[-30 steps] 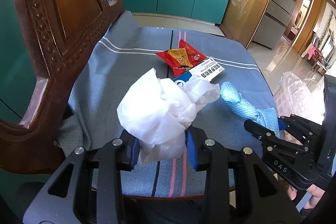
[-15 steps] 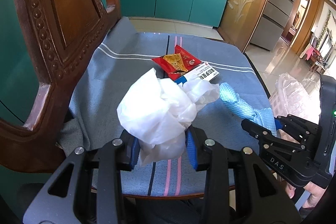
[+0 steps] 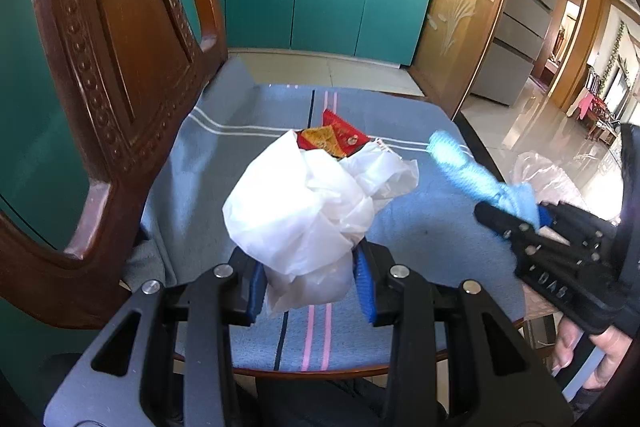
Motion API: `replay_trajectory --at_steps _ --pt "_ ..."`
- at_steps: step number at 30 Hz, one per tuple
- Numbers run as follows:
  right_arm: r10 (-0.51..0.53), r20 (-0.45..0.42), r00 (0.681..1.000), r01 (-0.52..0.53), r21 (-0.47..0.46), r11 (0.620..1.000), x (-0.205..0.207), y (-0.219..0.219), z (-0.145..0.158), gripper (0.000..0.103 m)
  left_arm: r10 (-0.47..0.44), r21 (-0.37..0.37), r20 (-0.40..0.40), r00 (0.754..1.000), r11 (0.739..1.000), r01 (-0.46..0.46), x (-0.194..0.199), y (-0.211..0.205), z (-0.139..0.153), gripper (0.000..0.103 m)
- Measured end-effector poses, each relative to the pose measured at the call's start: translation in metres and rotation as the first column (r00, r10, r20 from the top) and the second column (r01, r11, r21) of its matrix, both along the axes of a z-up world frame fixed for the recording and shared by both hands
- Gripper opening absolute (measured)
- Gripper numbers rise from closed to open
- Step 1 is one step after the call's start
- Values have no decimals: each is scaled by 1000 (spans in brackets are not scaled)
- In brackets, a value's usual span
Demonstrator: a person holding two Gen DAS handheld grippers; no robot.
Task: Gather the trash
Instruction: 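Lift the blue mask with the right gripper while the left gripper holds the tissue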
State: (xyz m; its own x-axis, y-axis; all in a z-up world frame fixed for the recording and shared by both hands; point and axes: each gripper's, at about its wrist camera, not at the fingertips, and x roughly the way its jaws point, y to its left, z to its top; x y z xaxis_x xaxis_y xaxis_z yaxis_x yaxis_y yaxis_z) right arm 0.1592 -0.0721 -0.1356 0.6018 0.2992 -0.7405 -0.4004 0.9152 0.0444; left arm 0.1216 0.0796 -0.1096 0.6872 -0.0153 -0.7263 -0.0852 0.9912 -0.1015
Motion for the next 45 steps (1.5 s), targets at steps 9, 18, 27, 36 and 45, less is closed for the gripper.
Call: replay_trajectory --at_steps 9,18,27,36,45 --pt "-40 35 999 39 40 998 0 -21 21 34 -30 3 -4 1000 1000 30 0 -10 -1 38" --pt "-8 -9 1000 8 19 1000 1 1 5 34 -12 -17 -4 1000 1000 12 -2 5 0 38" --pt "19 -23 1000 -19 9 1000 2 30 2 34 16 -35 -3 1000 999 -16 -14 29 5 38" --pt "-42 -19 999 41 -30 999 9 30 11 34 -64 -66 -21 998 996 63 -14 25 2 38" --pt "-85 -27 996 84 -45 995 21 46 18 34 -85 -73 -25 996 994 83 -14 44 5 38"
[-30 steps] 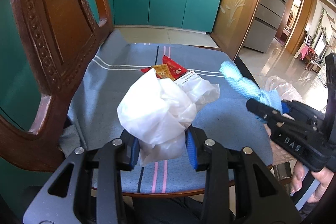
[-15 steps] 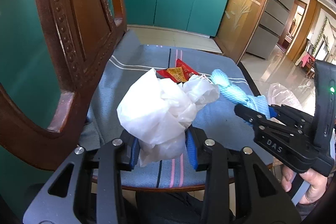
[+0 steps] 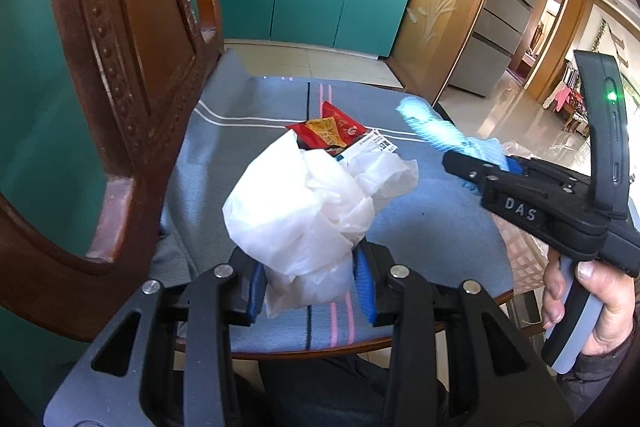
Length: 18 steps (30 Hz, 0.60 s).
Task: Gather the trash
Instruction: 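Lift the blue mask with the right gripper while the left gripper holds the tissue, then move both grippers over the pink basket and release the tissue and mask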
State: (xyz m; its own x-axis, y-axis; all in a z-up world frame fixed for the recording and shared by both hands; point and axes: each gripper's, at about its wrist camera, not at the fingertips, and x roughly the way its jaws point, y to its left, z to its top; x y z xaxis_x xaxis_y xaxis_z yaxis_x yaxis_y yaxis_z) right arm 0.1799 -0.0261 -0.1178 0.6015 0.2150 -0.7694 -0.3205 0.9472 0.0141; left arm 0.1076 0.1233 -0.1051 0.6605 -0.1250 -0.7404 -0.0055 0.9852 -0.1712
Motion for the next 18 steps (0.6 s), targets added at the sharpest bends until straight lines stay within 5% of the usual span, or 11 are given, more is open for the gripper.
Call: replay_trajectory --at_steps 8,18 --pt "59 -15 998 -59 1 998 4 28 -2 34 43 -17 -4 999 999 -43 0 10 0 38" --pt "13 -19 1000 -12 48 999 7 -2 -5 34 27 9 -28 999 1000 -27 10 -11 -4 38"
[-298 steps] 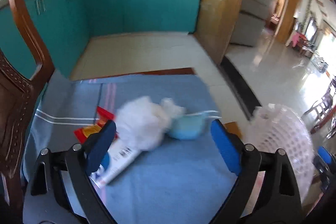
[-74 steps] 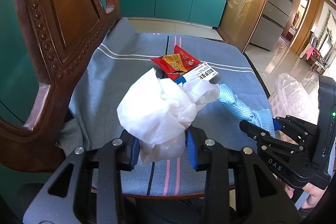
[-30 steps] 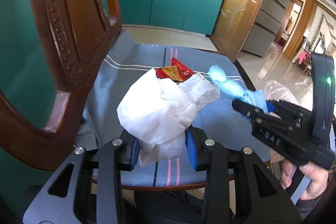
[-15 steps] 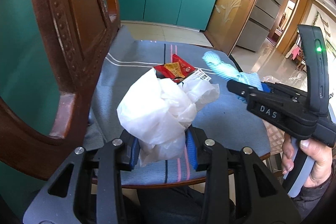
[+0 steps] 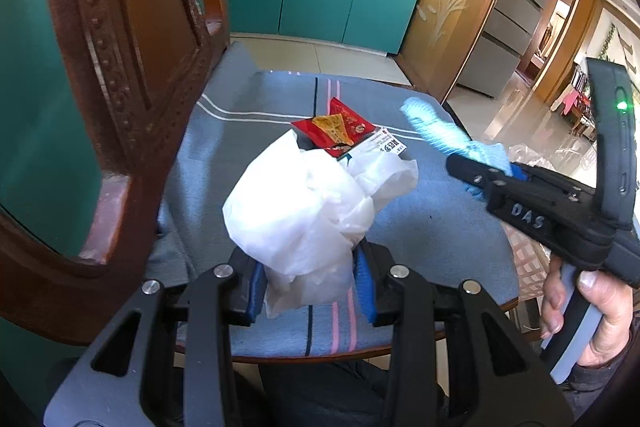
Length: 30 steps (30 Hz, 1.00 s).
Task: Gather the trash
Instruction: 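Move both grippers over the pink basket and release the tissue and mask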
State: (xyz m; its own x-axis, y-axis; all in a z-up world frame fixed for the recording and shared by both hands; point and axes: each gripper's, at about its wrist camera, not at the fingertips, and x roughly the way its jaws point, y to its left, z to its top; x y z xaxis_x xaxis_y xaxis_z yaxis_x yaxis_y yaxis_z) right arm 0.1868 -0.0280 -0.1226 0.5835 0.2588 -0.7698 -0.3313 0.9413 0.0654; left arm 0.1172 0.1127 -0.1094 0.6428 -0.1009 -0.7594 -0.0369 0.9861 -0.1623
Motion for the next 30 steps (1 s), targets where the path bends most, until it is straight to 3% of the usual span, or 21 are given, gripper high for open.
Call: replay_trajectory --at_steps 12,20,26,30 --pt "-113 59 992 106 115 988 -3 -83 15 34 -81 32 -28 996 996 82 28 -54 -6 38" --pt "-294 104 950 278 146 949 -16 -179 20 34 -181 37 19 983 983 180 51 -107 11 38" --pt "-408 108 906 396 116 911 -35 -243 18 34 -292 -41 41 955 955 294 73 -156 19 38" --pt "-452 90 888 443 98 891 -44 -267 9 34 -406 -57 37 913 911 408 78 -203 15 38"
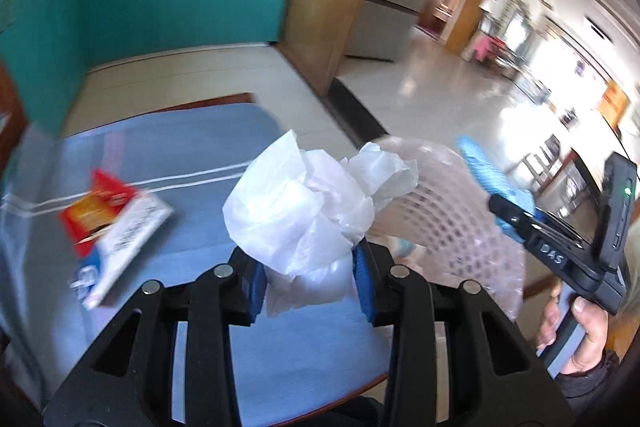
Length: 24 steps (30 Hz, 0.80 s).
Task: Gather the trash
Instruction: 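Move both grippers over the pink basket and release the tissue and mask, then grasp the red snack wrapper with the left gripper while the right grasps the medicine box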
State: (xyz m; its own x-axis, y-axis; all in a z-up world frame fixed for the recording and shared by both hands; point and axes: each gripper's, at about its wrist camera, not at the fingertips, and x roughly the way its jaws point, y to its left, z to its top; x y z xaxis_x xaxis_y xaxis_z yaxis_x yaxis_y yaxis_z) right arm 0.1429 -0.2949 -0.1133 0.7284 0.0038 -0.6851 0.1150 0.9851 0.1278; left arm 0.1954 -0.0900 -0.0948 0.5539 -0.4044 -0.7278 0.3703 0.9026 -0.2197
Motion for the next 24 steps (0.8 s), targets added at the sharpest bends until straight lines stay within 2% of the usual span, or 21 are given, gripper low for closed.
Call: replay_trajectory --at_steps 4,5,6,8,11,12,14,16,18,20,21,23,24 --pt "-31 -30 999 31 2 1000 -5 -17 -7 35 -114 4 -39 993 993 114 -1 -44 -13 40" --pt "-36 -36 999 36 3 999 -6 -20 -8 35 -131 3 -50 990 991 132 -2 -51 -16 47" --pt "-39 -38 999 39 3 999 -7 -21 -7 38 -154 -3 -62 986 988 155 -4 -58 -19 59" --pt "-46 -39 998 46 5 999 -8 -23 -7 44 -177 -6 -55 983 984 177 -8 -65 -19 71" --pt "-56 -25 998 57 16 998 -9 -24 -5 58 -181 13 -19 983 983 182 -14 -62 -14 74" --pt "-61 -23 998 61 16 998 -9 -24 -5 61 -169 16 -13 985 985 170 -14 -59 -13 79" --pt "-61 -25 998 61 22 998 -6 -22 -5 61 -113 18 3 994 993 113 -11 -43 -12 82" --pt "-55 -27 998 56 22 998 -3 -19 -5 61 -11 31 6 1000 999 10 -2 -14 -14 82" --pt "-41 -26 999 42 22 999 -2 -15 -5 62 107 61 0 994 992 -107 9 20 -19 83" --pt "-22 -27 999 22 21 1000 1 -7 -6 64 219 82 -15 976 973 -217 23 56 -23 83" --pt "-12 -25 1000 12 20 1000 3 -2 -5 64 292 83 -33 956 954 -289 33 83 -25 83" --pt "18 -1 1000 -18 28 999 5 8 -2 64 364 89 -61 929 929 -359 49 117 -29 83" --pt "35 10 999 -35 35 999 4 13 -1 64 401 116 -67 914 913 -392 61 132 -33 83"
